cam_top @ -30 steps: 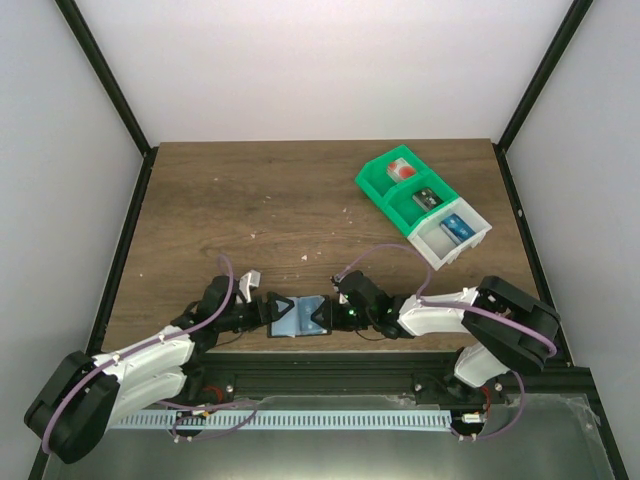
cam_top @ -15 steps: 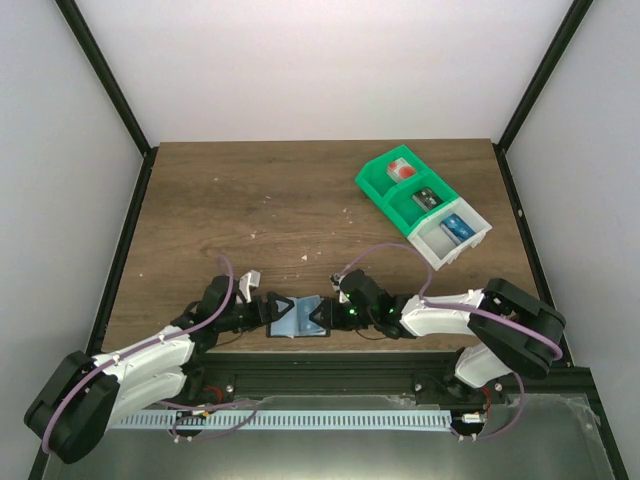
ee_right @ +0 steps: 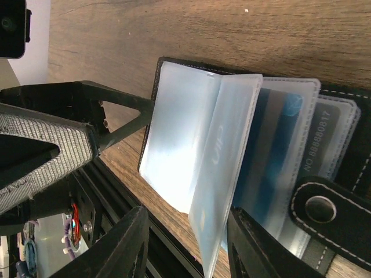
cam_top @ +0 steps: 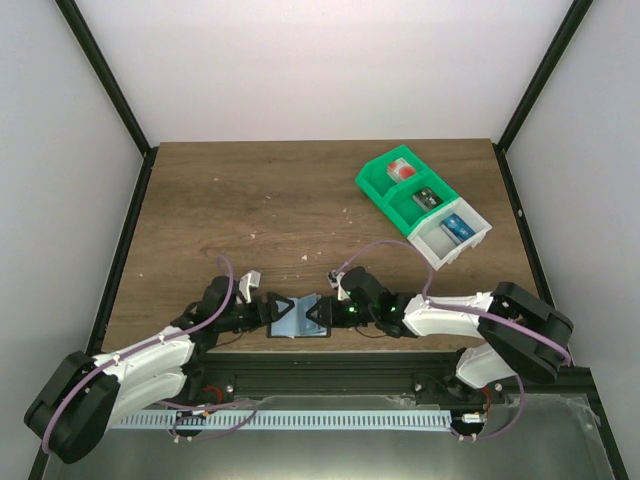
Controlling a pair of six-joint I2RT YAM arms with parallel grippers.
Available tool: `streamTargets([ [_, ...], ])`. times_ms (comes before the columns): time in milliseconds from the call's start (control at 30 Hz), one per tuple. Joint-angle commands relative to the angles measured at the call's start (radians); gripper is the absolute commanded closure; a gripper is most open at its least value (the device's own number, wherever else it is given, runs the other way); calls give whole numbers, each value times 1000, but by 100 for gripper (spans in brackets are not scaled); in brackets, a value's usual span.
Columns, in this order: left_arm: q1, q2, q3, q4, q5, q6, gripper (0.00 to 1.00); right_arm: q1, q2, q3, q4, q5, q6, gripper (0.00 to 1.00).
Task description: Take the credit cards out of the card holder
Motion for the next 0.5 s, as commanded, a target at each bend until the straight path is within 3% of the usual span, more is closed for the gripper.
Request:
streamTargets([
  [0, 1, 0, -26, -11, 20, -16, 7, 7, 5, 36, 1, -20, -22, 61],
  [200, 2, -21, -11, -34, 15, -15, 7, 7, 33, 41, -4, -21, -17, 61],
  [467, 2, -39, 2, -57, 13, -15, 7, 7, 30, 14, 121, -76, -4, 63],
])
